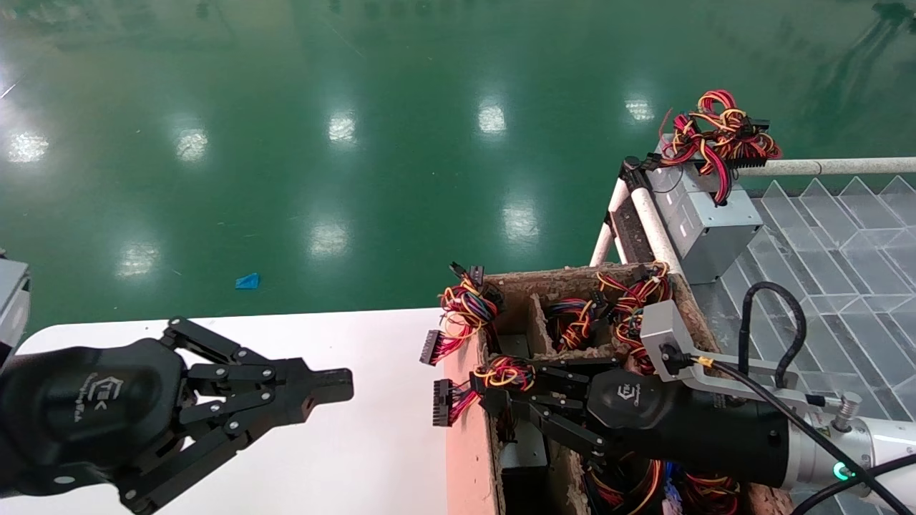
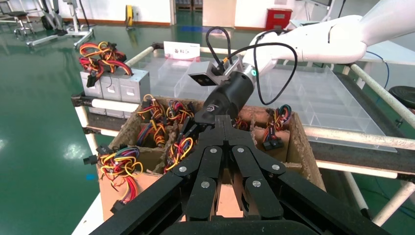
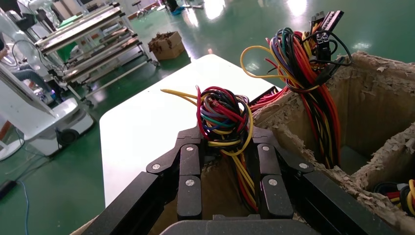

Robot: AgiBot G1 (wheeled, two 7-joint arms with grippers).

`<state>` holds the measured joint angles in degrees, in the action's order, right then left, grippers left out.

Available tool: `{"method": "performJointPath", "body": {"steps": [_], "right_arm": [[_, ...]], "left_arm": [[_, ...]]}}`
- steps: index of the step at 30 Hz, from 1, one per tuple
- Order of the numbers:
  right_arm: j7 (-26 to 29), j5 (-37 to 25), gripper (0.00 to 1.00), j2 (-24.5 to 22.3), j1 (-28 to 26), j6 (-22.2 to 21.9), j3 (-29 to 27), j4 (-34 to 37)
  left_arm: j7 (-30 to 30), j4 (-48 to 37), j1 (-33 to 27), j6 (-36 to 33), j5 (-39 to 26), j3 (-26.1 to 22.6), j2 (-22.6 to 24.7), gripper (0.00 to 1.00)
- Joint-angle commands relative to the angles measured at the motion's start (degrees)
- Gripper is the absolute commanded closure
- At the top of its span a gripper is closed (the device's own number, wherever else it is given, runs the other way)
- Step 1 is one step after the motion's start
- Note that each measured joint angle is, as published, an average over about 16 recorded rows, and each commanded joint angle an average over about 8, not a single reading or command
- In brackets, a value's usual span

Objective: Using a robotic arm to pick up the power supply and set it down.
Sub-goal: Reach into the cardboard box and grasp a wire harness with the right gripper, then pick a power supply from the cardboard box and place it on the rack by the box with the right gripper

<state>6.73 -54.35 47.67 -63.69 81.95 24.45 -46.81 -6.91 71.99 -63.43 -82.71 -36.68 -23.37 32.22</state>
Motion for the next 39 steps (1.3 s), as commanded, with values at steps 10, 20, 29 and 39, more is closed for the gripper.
{"method": "performJointPath", "body": {"steps": [10, 20, 29, 39], "right_arm": [[5.79, -0.34, 1.0, -5.22, -6.18, 2.13, -0.7, -10.06], [11.1, -2.33, 1.0, -12.06, -22.71, 7.72, -1.84, -19.34], [9.83, -9.86, 1.0, -14.34, -42.02, 8.78, 2.45, -16.86], [4.59, -17.64, 1.0, -16.73, -56.24, 7.97, 6.59, -6.42]], "left_arm": [[0.0, 0.0, 0.0, 0.0, 0.0, 0.0, 0.0, 1.0], [0.0, 0.0, 0.0, 0.0, 0.0, 0.0, 0.0, 1.0], [0.0, 0.0, 0.0, 0.0, 0.0, -0.01, 0.0, 1.0], [0.0, 0.0, 0.0, 0.0, 0.0, -0.01, 0.0, 1.0]]}}
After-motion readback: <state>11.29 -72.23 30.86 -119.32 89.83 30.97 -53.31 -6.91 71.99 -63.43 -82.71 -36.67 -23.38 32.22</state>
